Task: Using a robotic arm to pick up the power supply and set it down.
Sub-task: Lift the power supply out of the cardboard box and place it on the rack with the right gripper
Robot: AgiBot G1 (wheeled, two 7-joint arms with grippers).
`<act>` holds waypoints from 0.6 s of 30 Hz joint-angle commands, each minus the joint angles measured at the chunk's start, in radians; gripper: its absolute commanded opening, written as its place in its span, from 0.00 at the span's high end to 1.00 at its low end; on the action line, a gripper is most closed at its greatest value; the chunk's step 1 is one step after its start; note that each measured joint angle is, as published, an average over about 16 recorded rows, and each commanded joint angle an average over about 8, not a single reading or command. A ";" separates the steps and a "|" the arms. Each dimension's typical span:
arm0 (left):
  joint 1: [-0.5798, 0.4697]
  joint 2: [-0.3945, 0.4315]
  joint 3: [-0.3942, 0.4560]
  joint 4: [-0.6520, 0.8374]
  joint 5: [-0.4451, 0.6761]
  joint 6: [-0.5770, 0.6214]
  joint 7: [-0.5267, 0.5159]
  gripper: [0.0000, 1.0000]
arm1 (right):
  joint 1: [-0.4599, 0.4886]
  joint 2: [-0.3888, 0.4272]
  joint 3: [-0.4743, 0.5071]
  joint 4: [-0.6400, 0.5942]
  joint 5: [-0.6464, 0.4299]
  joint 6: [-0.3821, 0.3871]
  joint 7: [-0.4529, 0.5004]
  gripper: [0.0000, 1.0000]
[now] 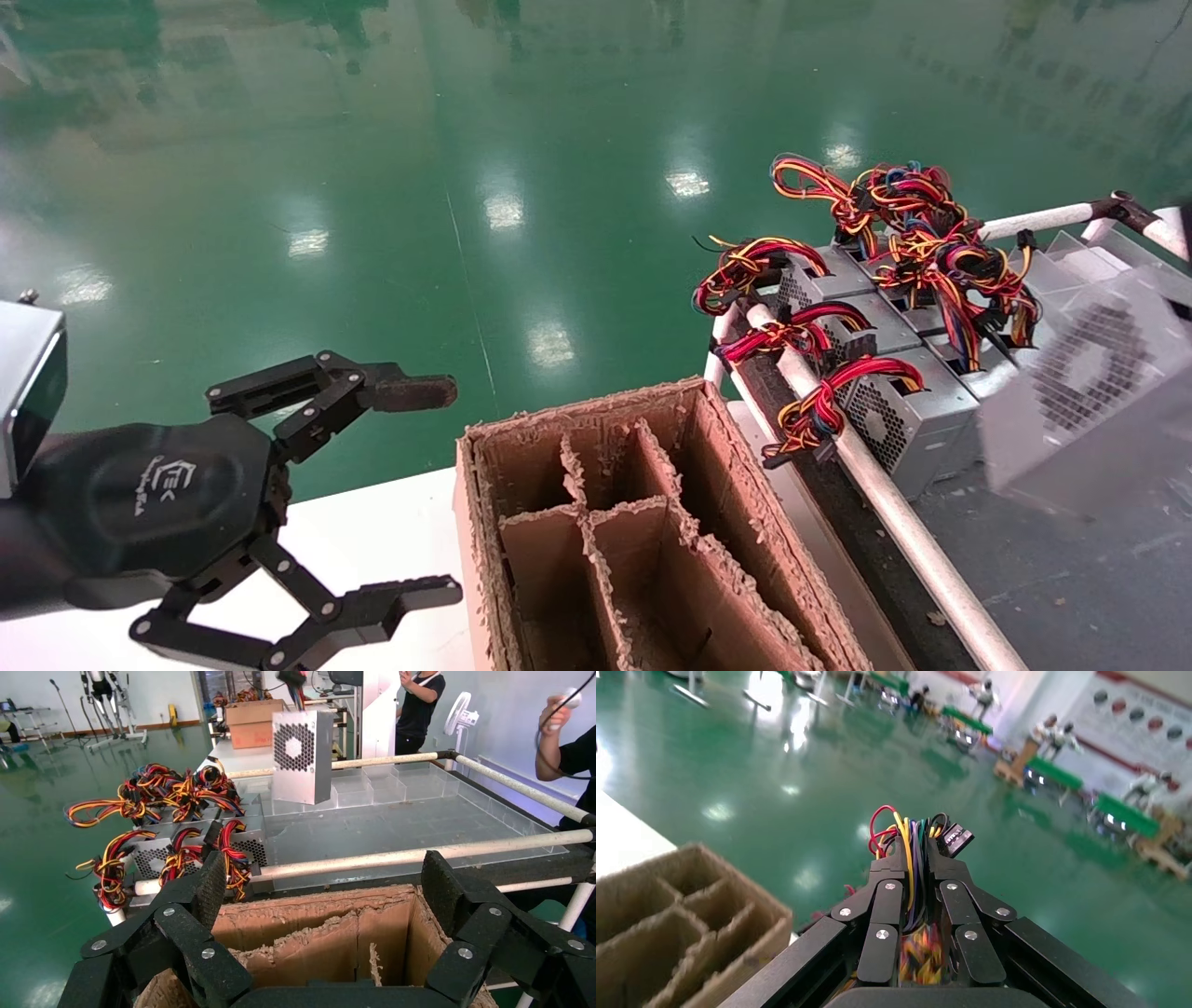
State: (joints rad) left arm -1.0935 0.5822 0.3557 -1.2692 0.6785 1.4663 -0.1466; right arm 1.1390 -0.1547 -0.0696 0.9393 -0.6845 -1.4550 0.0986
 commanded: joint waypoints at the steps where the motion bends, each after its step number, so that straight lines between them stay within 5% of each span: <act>1: 0.000 0.000 0.000 0.000 0.000 0.000 0.000 0.00 | -0.046 0.035 0.011 -0.042 0.010 -0.023 -0.019 1.00; 10: 0.000 0.000 0.000 0.000 0.000 0.000 0.000 0.00 | -0.230 0.014 0.008 -0.187 0.032 -0.081 -0.139 1.00; 18: 0.000 0.000 0.000 0.000 0.000 0.000 0.000 0.00 | -0.334 -0.044 0.006 -0.137 0.049 -0.029 -0.171 1.00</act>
State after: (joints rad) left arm -1.0936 0.5821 0.3559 -1.2692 0.6783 1.4662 -0.1464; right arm 0.8148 -0.1980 -0.0634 0.8163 -0.6381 -1.4718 -0.0660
